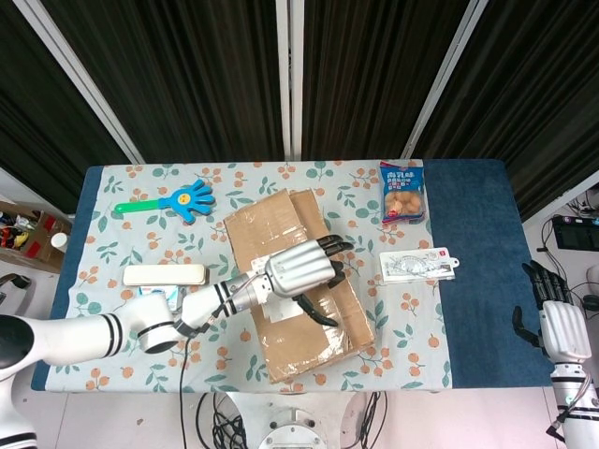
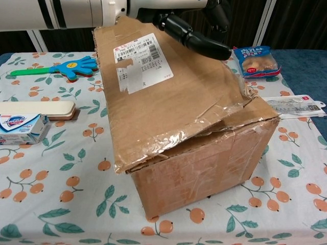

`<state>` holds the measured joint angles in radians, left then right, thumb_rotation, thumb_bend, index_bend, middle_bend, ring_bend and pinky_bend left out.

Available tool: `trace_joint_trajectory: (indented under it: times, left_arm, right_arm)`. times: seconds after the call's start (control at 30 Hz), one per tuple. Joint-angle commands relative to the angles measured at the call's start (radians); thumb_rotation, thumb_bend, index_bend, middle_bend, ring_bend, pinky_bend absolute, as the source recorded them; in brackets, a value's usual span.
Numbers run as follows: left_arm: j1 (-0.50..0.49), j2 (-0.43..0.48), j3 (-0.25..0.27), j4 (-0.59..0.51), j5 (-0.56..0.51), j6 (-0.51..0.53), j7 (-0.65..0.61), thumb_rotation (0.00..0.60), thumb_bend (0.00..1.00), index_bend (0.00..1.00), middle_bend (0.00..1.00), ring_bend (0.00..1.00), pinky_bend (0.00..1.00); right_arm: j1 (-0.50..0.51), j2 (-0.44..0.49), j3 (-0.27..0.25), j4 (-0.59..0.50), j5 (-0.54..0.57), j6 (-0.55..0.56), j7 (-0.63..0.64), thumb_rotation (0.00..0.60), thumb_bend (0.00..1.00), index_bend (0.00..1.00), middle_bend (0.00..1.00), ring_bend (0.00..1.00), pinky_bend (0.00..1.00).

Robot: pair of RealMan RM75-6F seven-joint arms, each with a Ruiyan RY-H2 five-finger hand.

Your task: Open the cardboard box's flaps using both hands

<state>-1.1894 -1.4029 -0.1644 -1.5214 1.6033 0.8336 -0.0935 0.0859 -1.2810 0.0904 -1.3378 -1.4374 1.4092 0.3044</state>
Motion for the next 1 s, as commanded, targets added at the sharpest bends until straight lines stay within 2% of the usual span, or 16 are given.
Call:
trace_joint_trajectory:
  times: [0.03, 0.17, 0.47, 0.63, 1.0]
  left_arm:
    - [0.018, 0.048, -0.003, -0.054, 0.002, 0.027, -0.033, 0.086, 0.00, 0.61, 0.52, 0.12, 0.15]
    - [0.051, 0.123, -0.006, -0.131, 0.009, 0.079, -0.102, 0.085, 0.00, 0.63, 0.54, 0.13, 0.15]
    - [0.144, 0.288, 0.005, -0.258, -0.003, 0.155, -0.163, 0.069, 0.00, 0.63, 0.55, 0.14, 0.15]
    - [0.204, 0.367, 0.026, -0.289, -0.003, 0.193, -0.196, 0.050, 0.00, 0.63, 0.55, 0.14, 0.15]
    - [0.396, 0.517, 0.101, -0.304, 0.042, 0.360, -0.298, 0.021, 0.00, 0.64, 0.56, 0.15, 0.15]
  right_arm:
    - [0.001, 0.001, 0.000, -0.005, -0.004, 0.003, -0.003, 0.600, 0.51, 0.00, 0.00, 0.00, 0.00]
    - [0.005, 0.004, -0.001, -0.021, -0.016, 0.010, -0.018, 0.600, 0.51, 0.00, 0.00, 0.00, 0.00]
    - [0.013, 0.005, -0.004, -0.062, -0.036, 0.019, -0.059, 0.600, 0.51, 0.00, 0.00, 0.00, 0.00]
    - [0.017, 0.010, -0.004, -0.089, -0.045, 0.026, -0.086, 0.600, 0.51, 0.00, 0.00, 0.00, 0.00]
    - [0.031, 0.013, -0.009, -0.126, -0.056, 0.016, -0.133, 0.600, 0.51, 0.00, 0.00, 0.00, 0.00]
